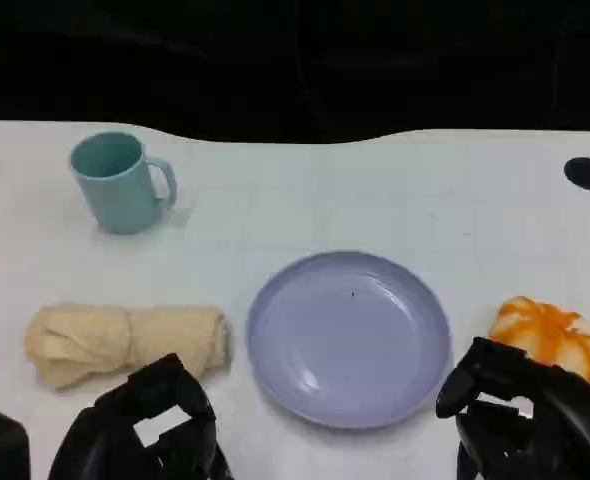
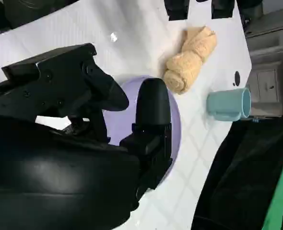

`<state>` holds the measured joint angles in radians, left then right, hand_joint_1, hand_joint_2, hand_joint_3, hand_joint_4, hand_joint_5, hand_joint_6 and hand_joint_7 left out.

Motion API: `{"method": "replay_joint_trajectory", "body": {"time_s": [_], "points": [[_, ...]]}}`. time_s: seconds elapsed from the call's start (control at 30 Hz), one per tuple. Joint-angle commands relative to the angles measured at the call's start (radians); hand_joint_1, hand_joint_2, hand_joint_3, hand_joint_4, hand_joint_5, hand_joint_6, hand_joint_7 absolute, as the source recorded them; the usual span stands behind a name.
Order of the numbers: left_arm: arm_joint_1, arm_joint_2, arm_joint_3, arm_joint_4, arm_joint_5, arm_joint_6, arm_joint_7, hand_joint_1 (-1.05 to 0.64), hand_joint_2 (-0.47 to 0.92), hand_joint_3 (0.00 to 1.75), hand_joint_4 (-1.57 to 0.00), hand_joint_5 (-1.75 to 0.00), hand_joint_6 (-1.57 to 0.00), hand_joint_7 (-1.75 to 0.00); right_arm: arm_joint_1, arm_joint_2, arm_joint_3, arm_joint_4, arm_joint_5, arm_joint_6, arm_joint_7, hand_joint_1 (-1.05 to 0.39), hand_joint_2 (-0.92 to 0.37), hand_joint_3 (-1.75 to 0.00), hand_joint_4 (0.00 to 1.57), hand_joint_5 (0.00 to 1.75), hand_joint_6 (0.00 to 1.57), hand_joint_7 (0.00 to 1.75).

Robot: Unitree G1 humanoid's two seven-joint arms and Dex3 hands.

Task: Grasp the towel on the left side of the plate with the left hand and place it into the plate.

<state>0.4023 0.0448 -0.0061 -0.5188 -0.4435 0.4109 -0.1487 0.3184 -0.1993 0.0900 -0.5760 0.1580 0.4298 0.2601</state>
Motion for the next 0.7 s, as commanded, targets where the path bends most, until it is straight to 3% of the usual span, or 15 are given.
{"method": "replay_joint_trajectory", "body": {"time_s": [0.03, 0.7], "points": [[-0.003, 0.006, 0.007, 0.007, -0.001, -0.006, -0.007, -0.11, 0.47, 1.30, -0.83, -1.75, -0.80, -1.56, -0.005, -0.007, -0.014, 0.002, 0.003, -0.002, -0.004, -0.07, -0.69, -1.05, 0.67, 1.75, 0.53, 1.59], [-0.004, 0.009, 0.009, 0.009, 0.003, -0.004, -0.005, -0.11, 0.48, 1.29, -0.83, -1.75, -0.79, -1.55, -0.006, -0.004, -0.008, 0.013, -0.003, -0.022, -0.004, -0.07, -0.69, -1.05, 0.69, 1.75, 0.53, 1.59]]}}
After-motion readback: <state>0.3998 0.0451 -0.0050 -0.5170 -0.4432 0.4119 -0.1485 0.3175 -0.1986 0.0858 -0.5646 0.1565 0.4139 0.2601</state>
